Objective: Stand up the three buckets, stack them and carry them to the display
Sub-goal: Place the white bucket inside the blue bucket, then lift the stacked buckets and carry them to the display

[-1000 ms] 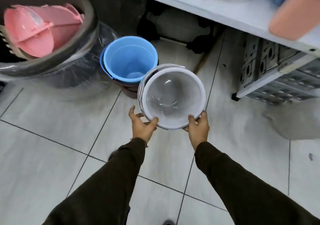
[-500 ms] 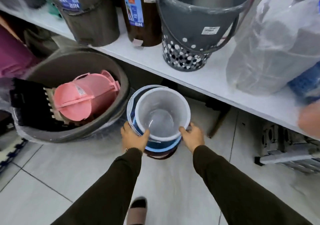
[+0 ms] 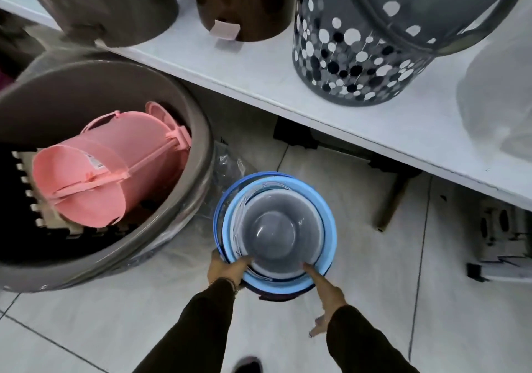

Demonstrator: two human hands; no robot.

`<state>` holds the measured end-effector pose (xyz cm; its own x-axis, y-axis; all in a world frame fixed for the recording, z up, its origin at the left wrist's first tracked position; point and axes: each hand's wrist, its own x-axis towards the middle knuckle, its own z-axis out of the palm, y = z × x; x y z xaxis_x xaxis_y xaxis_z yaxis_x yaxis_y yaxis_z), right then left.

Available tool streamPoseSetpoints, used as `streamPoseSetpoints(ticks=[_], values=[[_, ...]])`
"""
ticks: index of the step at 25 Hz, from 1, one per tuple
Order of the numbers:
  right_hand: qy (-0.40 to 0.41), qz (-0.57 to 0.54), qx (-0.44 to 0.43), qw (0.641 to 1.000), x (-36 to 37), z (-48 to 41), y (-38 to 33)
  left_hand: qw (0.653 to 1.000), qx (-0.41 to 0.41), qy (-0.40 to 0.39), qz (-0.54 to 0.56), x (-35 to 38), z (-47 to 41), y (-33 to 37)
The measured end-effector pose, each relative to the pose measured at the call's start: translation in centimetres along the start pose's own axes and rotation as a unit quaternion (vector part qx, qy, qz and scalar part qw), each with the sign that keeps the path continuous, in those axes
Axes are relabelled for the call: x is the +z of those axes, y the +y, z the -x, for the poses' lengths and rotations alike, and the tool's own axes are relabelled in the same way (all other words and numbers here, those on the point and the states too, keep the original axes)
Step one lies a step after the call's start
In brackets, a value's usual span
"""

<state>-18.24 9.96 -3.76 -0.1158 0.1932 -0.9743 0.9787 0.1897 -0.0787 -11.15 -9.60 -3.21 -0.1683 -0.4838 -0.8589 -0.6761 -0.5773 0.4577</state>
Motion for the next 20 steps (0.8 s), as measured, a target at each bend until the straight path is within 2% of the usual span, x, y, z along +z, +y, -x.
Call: streamPoseSetpoints(ticks=[1,3,5,8,13,17,20], values=[[-0.07,-0.032,0.044,0.996,0.2,-0.4,0.6,1.0,0.007,0.009,-0.011,0.1,-0.6,-0.2],[-0.182,-0.082,0.067,0.978,1.1,-1.0,1.9,0.999,0.022,0.018,-0.046,-0.1,-1.1,-0.3],[-0.218,-0.144,0.064,0.963,2.0,-1.1,3.2,0.998,0.029,0.014,-0.061,-0.4,-0.8,-0.5],[-0.176,-0.204,0.037,0.962,2.3,0.0,5.2,0.998,0.036,0.007,-0.056,-0.8,1.2,-1.6],[-0.1,-0.173,-0.071,0.977,-0.4,5.1,8.5,0.999,0.042,0.015,-0.017,-3.0,7.4,-3.7],[-0.084,-0.181,-0.176,0.964,-4.6,13.4,10.9,0.995,0.084,0.027,0.043,-5.5,16.9,-4.5],[-0.081,-0.172,-0.257,0.948,-8.5,21.4,13.0,0.987,0.142,0.056,0.049,-7.7,26.5,-4.3]])
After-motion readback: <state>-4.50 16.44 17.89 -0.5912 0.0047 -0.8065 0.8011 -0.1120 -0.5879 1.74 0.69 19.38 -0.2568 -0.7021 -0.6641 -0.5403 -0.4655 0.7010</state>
